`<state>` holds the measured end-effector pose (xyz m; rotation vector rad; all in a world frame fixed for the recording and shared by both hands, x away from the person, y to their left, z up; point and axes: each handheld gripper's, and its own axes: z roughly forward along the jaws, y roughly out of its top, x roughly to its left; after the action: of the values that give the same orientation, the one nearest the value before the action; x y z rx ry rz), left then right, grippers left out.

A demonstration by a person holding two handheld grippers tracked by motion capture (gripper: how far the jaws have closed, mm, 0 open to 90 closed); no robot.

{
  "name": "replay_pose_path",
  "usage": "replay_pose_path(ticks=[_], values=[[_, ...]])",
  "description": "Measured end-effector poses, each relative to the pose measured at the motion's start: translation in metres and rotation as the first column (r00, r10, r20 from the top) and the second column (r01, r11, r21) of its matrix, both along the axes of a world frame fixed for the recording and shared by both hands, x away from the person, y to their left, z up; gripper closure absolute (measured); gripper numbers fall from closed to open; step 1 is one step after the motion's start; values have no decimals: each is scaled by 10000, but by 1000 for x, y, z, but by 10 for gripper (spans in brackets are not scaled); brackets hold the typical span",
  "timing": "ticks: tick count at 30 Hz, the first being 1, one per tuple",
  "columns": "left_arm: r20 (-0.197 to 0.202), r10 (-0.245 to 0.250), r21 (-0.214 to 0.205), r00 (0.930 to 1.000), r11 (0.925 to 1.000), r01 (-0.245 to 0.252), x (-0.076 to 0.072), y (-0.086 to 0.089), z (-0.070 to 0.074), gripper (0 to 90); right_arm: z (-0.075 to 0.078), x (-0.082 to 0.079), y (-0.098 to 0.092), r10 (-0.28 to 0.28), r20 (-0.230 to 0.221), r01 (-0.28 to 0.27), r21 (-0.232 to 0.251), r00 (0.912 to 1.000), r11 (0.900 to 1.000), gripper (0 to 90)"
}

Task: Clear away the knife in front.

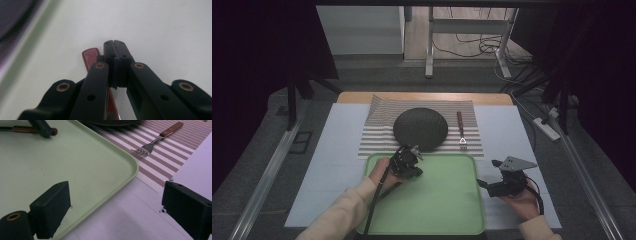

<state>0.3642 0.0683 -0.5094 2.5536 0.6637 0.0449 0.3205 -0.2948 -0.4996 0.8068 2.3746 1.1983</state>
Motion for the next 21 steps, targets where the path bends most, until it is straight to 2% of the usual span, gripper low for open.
replay_pose_path(ticks=[5,9,12,14,21], values=[[46,598,6,9982,9982,-598,6,20,2,889,0,0,0,-8,6,9,-9,10000,10000,83],[147,1187,-91,9928,9929,-1185,10,40,4,888,0,0,0,-18,-7,18,-44,10000,10000,83],[229,1625,-104,9864,9867,-1623,12,56,2,889,0,0,0,-17,-10,17,-59,10000,10000,83],[24,1857,-207,9826,9824,-1856,14,65,-1,889,0,0,0,-23,-12,23,-41,10000,10000,83],[-63,2547,-75,9670,9670,-2547,9,90,-7,889,-1,0,1,-37,-33,37,-68,10000,10000,83]])
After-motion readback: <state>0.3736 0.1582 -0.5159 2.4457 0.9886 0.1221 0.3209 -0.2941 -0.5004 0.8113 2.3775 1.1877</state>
